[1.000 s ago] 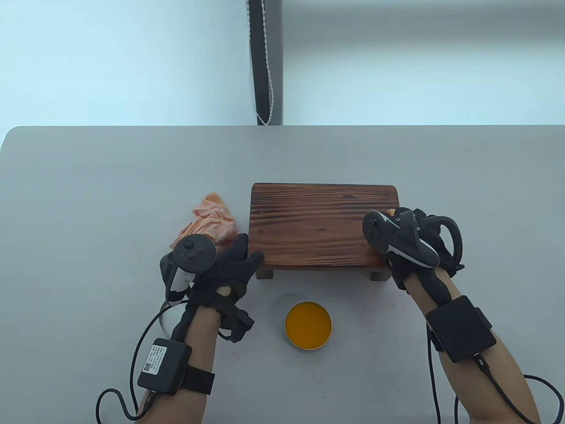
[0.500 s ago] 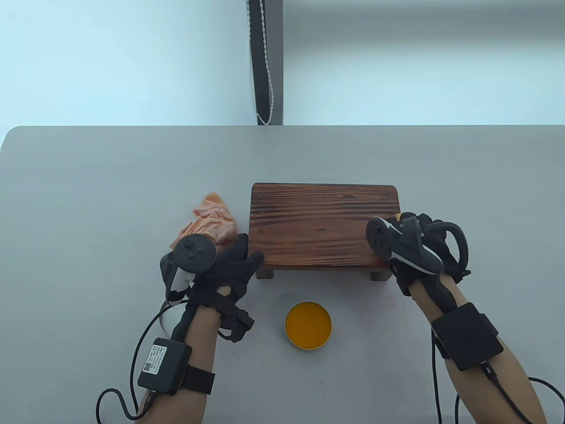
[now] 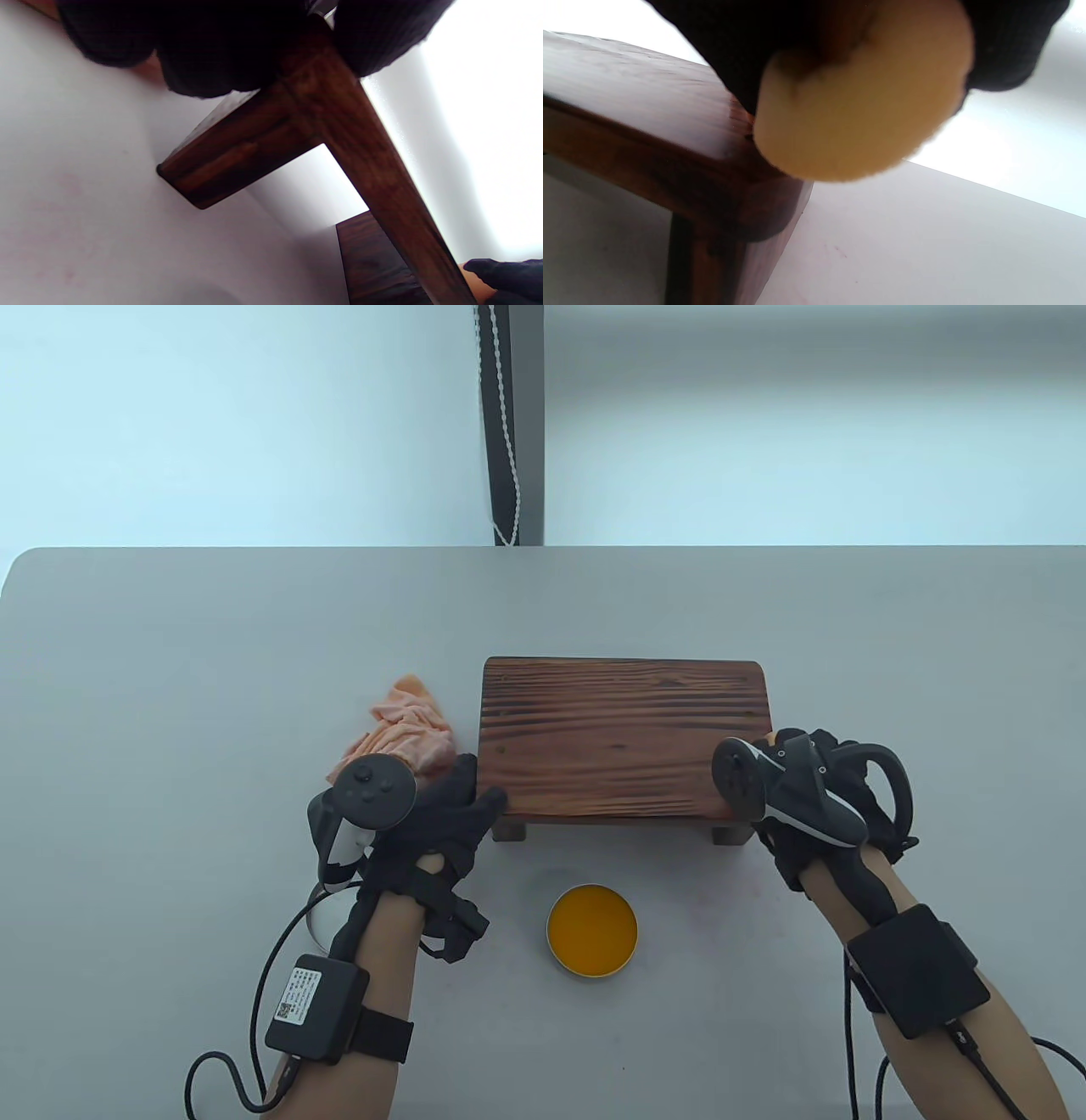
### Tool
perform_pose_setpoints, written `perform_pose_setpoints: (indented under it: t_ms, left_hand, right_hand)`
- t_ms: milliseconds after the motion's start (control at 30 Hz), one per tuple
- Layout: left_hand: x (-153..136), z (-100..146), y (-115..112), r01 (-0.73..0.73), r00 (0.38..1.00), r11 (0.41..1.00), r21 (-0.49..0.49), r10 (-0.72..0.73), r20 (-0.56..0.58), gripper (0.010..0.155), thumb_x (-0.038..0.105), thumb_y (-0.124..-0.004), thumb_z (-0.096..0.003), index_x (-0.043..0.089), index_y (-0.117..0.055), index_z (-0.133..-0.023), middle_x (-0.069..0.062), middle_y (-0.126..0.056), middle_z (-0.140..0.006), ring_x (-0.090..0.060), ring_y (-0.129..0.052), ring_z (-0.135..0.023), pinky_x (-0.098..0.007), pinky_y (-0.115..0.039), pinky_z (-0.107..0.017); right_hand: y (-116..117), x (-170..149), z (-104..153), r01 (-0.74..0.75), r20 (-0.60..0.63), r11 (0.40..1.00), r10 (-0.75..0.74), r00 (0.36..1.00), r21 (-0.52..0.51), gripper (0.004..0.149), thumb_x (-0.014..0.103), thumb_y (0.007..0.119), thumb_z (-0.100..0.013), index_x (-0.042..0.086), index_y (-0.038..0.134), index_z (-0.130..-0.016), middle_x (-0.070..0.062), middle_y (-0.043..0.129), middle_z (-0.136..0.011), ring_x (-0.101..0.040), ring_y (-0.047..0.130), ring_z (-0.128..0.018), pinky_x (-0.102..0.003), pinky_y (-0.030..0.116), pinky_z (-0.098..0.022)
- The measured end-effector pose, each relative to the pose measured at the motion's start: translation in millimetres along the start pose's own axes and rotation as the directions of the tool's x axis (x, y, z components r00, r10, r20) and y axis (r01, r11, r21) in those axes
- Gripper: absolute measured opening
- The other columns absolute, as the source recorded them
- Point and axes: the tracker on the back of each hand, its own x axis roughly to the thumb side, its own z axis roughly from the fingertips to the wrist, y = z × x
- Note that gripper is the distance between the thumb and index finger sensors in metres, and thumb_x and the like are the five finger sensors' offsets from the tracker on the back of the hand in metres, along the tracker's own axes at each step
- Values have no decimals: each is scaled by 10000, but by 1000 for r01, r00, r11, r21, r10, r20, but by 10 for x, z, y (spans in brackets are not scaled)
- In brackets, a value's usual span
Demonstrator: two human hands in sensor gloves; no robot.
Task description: Dip and apply wood wax on stool
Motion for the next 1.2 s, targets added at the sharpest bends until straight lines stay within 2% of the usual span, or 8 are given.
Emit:
perform_pose_setpoints:
  t_ms: [200, 333, 467, 767, 900, 1000, 1100, 1200]
  left_hand:
    - [-3, -1, 2, 1, 1000, 1000, -1, -1, 1, 828, 424, -800, -585, -119, -529, -1147, -311, -840, -946, -478, -894, -752, -752, -730, -565]
    - [0, 0, 0, 3, 1000, 1000, 1, -3, 1, 826, 426, -800, -585, -116, -530, -1146, -311, -840, -946, -476, -894, -752, -750, -732, -564]
    - [2, -1, 2, 4, 1000, 1000, -1, -4, 2, 824, 425, -800, -584, -116, -532, -1145, -309, -842, -945, -476, -895, -752, -750, -732, -565]
    - [2, 0, 3, 10, 1000, 1000, -2, -10, 1, 822, 425, -796, -586, -114, -530, -1146, -308, -841, -948, -475, -894, -754, -752, -729, -566]
    - [54, 10, 0, 50, 999, 999, -11, -50, -22, 816, 422, -772, -598, -119, -511, -1152, -316, -823, -963, -484, -879, -770, -756, -715, -573]
    - [97, 61, -18, 84, 996, 996, 33, -83, -27, 828, 421, -763, -600, -124, -485, -1158, -341, -784, -996, -516, -849, -806, -797, -673, -585]
    - [164, 153, 30, 79, 997, 995, 58, -79, 1, 918, 487, -754, -597, -130, -399, -1177, -410, -644, -1068, -586, -737, -879, -835, -607, -603]
    - [266, 269, 102, 81, 995, 992, 97, -87, 54, 922, 497, -751, -597, -122, -400, -1183, -440, -570, -1091, -621, -668, -911, -843, -575, -614]
  right_hand:
    - [76, -164, -189, -12, -97, 1000, 10, 995, -23, 395, 214, 958, -481, 171, 934, -873, -267, 1028, -688, -420, 1063, -527, -661, 863, -482]
    - [53, -185, -76, -2, -67, 1000, 4, 998, 16, 399, 211, 965, -476, 144, 941, -870, -274, 1031, -679, -425, 1064, -521, -666, 863, -480]
    - [20, -76, 5, -7, -21, 1000, 7, 1000, 1, 399, 214, 968, -476, 148, 946, -868, -271, 1031, -680, -422, 1065, -522, -665, 864, -482]
    - [114, -326, -185, 67, -139, 998, -67, 988, -4, 399, 219, 956, -483, 167, 931, -878, -267, 1027, -690, -420, 1063, -526, -661, 863, -481]
    - [130, -418, -145, 50, -175, 999, -51, 983, -11, 403, 219, 957, -483, 165, 931, -882, -270, 1026, -691, -420, 1061, -530, -661, 862, -482]
    - [98, -460, -95, 90, -178, 996, -94, 980, -29, 403, 218, 955, -483, 165, 931, -881, -272, 1023, -692, -422, 1060, -529, -663, 860, -479]
    - [-18, -463, 12, 89, -162, 993, -100, 982, -72, 404, 220, 954, -483, 167, 930, -883, -271, 1022, -696, -424, 1058, -531, -664, 859, -480]
    - [-161, -421, 158, 109, -135, 986, -126, 983, -129, 406, 226, 953, -486, 167, 928, -886, -269, 1021, -696, -423, 1056, -531, -663, 856, -480]
